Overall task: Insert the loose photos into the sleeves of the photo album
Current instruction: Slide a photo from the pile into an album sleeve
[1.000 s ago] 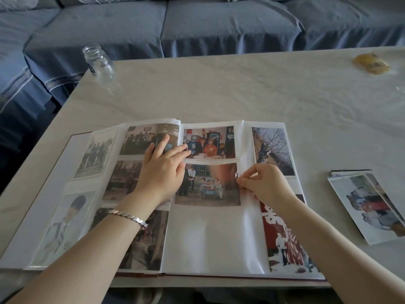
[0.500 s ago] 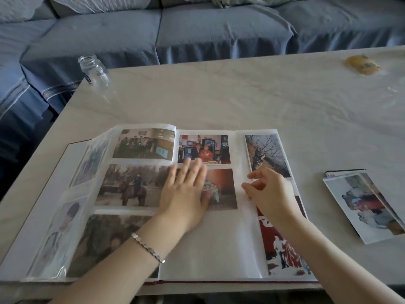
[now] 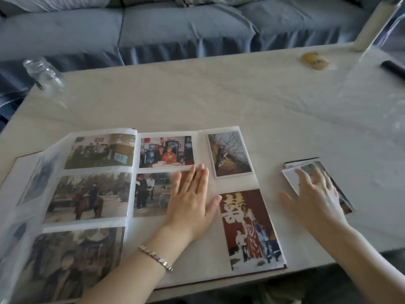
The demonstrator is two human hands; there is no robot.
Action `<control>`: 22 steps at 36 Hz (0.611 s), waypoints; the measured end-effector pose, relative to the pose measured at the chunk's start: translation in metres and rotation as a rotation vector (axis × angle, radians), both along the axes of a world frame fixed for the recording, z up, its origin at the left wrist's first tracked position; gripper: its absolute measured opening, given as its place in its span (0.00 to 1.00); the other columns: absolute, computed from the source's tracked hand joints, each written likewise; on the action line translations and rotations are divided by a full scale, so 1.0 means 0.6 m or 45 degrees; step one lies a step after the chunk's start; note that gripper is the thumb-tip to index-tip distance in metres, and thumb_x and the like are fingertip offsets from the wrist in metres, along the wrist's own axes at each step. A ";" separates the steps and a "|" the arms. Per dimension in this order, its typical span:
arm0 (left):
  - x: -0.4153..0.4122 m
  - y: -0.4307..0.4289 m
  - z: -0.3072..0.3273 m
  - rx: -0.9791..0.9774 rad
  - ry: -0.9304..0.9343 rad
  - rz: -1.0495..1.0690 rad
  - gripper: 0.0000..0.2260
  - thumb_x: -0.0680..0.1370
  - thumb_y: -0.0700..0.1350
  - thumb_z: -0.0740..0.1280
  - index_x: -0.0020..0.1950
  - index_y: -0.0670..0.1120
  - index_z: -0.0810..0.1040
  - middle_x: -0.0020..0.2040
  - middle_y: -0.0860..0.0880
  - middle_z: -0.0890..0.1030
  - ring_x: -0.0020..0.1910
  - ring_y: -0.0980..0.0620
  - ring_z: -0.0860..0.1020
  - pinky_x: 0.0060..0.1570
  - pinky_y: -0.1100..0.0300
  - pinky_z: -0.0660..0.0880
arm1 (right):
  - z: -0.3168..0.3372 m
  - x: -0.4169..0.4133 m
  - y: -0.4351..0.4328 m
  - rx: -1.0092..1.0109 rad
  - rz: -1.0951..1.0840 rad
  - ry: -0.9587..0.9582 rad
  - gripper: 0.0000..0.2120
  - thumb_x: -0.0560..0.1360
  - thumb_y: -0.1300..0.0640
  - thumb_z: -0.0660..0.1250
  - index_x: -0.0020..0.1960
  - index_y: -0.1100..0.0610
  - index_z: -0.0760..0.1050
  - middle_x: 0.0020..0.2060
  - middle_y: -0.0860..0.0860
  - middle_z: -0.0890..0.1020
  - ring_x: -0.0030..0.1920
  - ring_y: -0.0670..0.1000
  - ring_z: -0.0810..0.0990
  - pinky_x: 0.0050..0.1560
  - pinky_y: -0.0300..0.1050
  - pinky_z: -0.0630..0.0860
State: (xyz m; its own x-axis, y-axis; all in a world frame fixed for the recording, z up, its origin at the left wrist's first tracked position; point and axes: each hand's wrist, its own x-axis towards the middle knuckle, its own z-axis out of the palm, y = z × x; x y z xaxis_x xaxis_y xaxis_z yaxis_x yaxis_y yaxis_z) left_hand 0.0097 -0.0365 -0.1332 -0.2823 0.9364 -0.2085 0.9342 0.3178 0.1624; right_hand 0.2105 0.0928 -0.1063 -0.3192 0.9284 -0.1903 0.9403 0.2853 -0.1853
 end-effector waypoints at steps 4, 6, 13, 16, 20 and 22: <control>-0.002 -0.002 0.000 0.093 -0.074 0.029 0.30 0.74 0.63 0.31 0.71 0.49 0.29 0.72 0.53 0.30 0.69 0.58 0.26 0.67 0.60 0.26 | -0.005 0.023 0.012 0.028 0.061 -0.145 0.19 0.76 0.47 0.62 0.64 0.55 0.70 0.61 0.53 0.75 0.62 0.54 0.72 0.59 0.45 0.66; -0.003 -0.001 0.006 0.105 -0.142 0.049 0.28 0.80 0.60 0.40 0.74 0.48 0.33 0.75 0.53 0.35 0.71 0.59 0.31 0.69 0.61 0.29 | 0.000 0.027 0.013 0.068 0.070 -0.107 0.14 0.78 0.49 0.60 0.59 0.55 0.75 0.55 0.53 0.79 0.55 0.55 0.76 0.51 0.44 0.68; -0.003 -0.004 0.031 0.257 -0.402 0.151 0.23 0.81 0.54 0.52 0.76 0.50 0.57 0.77 0.54 0.54 0.74 0.62 0.48 0.70 0.66 0.44 | 0.013 0.035 0.016 0.143 0.064 -0.146 0.09 0.78 0.59 0.56 0.45 0.57 0.75 0.39 0.55 0.80 0.36 0.58 0.70 0.35 0.44 0.65; 0.003 -0.006 0.048 0.427 -0.510 0.309 0.15 0.81 0.48 0.59 0.67 0.49 0.72 0.69 0.54 0.69 0.65 0.65 0.63 0.60 0.78 0.56 | 0.022 0.030 0.008 0.391 0.092 0.093 0.07 0.74 0.65 0.62 0.44 0.59 0.79 0.37 0.55 0.83 0.35 0.58 0.76 0.33 0.42 0.65; 0.023 0.001 0.085 0.590 -0.862 0.537 0.09 0.78 0.48 0.63 0.56 0.50 0.78 0.50 0.59 0.79 0.45 0.70 0.75 0.42 0.83 0.66 | 0.037 0.006 -0.020 0.792 0.400 0.538 0.11 0.71 0.60 0.62 0.44 0.60 0.84 0.39 0.53 0.85 0.39 0.53 0.84 0.41 0.43 0.78; 0.035 0.006 0.108 0.523 -1.236 0.558 0.10 0.75 0.53 0.64 0.51 0.50 0.79 0.46 0.58 0.81 0.43 0.69 0.78 0.41 0.78 0.71 | 0.041 -0.016 -0.039 0.795 0.574 0.670 0.07 0.70 0.62 0.67 0.45 0.61 0.83 0.41 0.53 0.85 0.41 0.51 0.84 0.52 0.43 0.75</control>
